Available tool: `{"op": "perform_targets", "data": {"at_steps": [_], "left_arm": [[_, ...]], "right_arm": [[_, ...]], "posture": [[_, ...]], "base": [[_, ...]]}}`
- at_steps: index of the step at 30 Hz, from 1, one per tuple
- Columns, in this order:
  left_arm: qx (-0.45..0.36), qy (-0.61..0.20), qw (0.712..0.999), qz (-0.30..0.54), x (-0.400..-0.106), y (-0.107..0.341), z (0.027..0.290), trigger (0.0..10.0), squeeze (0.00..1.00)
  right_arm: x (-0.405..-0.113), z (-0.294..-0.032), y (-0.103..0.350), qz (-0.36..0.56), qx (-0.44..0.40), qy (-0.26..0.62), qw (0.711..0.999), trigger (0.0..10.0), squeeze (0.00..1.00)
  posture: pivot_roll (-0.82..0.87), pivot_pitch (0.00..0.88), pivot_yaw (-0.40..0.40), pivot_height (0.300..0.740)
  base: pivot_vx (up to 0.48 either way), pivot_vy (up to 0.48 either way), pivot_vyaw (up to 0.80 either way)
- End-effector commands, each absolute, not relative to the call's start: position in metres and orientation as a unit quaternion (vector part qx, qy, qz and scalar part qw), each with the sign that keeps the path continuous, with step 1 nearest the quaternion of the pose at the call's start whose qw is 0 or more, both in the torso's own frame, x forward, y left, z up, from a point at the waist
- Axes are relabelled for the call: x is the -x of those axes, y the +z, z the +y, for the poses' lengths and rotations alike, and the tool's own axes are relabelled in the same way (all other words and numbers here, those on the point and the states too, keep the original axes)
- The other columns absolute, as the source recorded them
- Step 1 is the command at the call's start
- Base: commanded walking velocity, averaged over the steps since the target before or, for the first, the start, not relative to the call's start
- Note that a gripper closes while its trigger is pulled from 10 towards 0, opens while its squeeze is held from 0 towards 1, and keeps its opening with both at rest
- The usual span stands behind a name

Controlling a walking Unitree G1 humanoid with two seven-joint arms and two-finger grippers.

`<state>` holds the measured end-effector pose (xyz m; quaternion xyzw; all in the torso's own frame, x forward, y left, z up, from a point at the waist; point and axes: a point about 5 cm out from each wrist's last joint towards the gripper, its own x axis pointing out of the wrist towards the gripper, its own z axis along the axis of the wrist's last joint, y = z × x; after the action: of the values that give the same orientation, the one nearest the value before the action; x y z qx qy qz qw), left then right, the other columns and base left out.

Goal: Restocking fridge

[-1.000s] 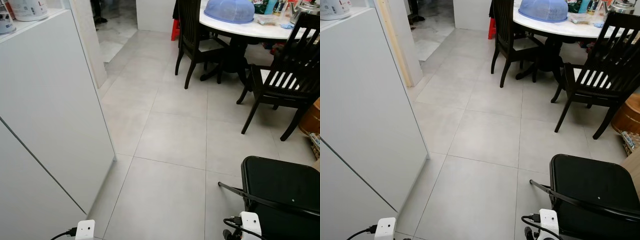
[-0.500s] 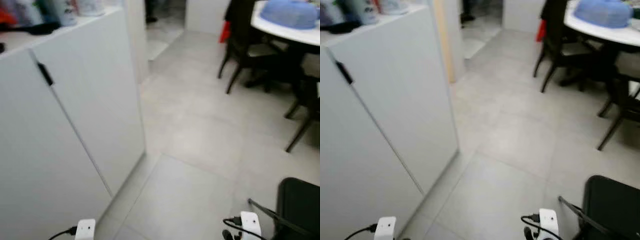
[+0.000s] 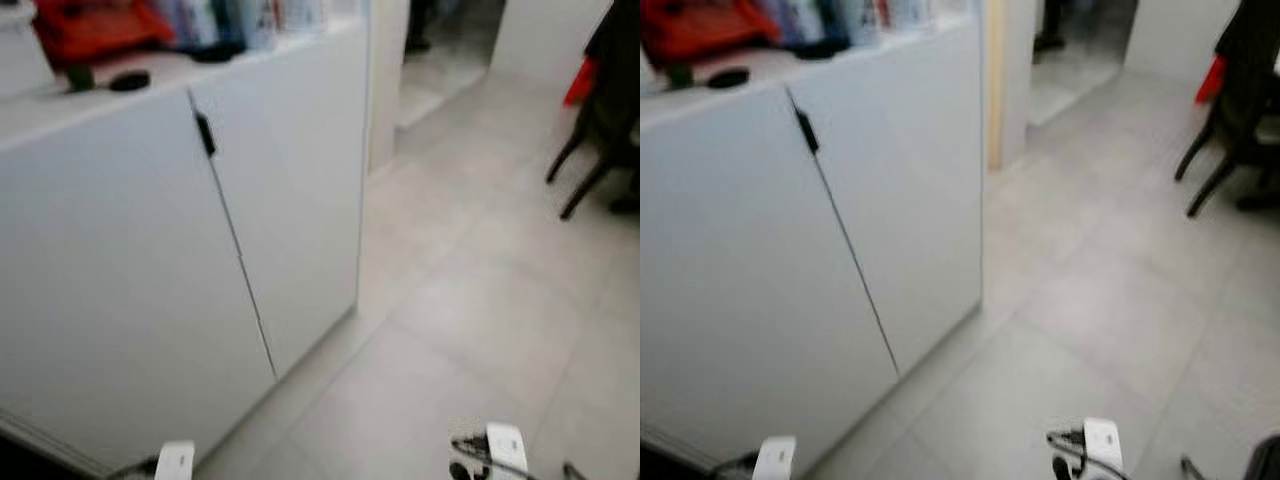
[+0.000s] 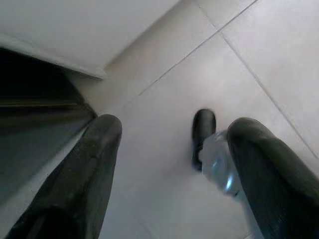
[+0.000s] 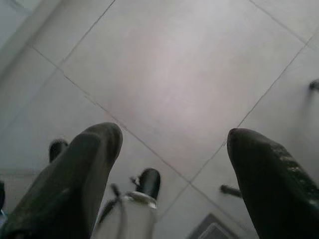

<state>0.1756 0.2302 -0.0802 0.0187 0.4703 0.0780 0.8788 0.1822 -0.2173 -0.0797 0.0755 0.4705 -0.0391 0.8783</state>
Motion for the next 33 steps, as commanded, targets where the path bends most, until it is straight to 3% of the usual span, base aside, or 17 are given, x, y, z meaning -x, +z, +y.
{"op": "perform_targets", "data": {"at_steps": [1, 33], "left_arm": [[-0.014, 0.082, 0.873, 0.481, -0.1702, -0.0830, 0.2302, 10.0, 0.00], [-0.012, 0.087, 0.871, 0.484, -0.1667, -0.0843, 0.2311, 10.0, 0.00]], "right_arm": [[-0.1804, -0.2201, -0.0799, 0.471, -0.076, -0.042, 0.878, 10.0, 0.00], [-0.1778, -0.2191, -0.0812, 0.476, -0.073, -0.031, 0.876, 10.0, 0.00]], "posture": [[0.00, 0.000, -0.019, 0.740], [0.02, 0.000, -0.015, 0.740]], "base": [[0.000, 0.000, 0.80], [0.000, 0.000, 0.80]]}}
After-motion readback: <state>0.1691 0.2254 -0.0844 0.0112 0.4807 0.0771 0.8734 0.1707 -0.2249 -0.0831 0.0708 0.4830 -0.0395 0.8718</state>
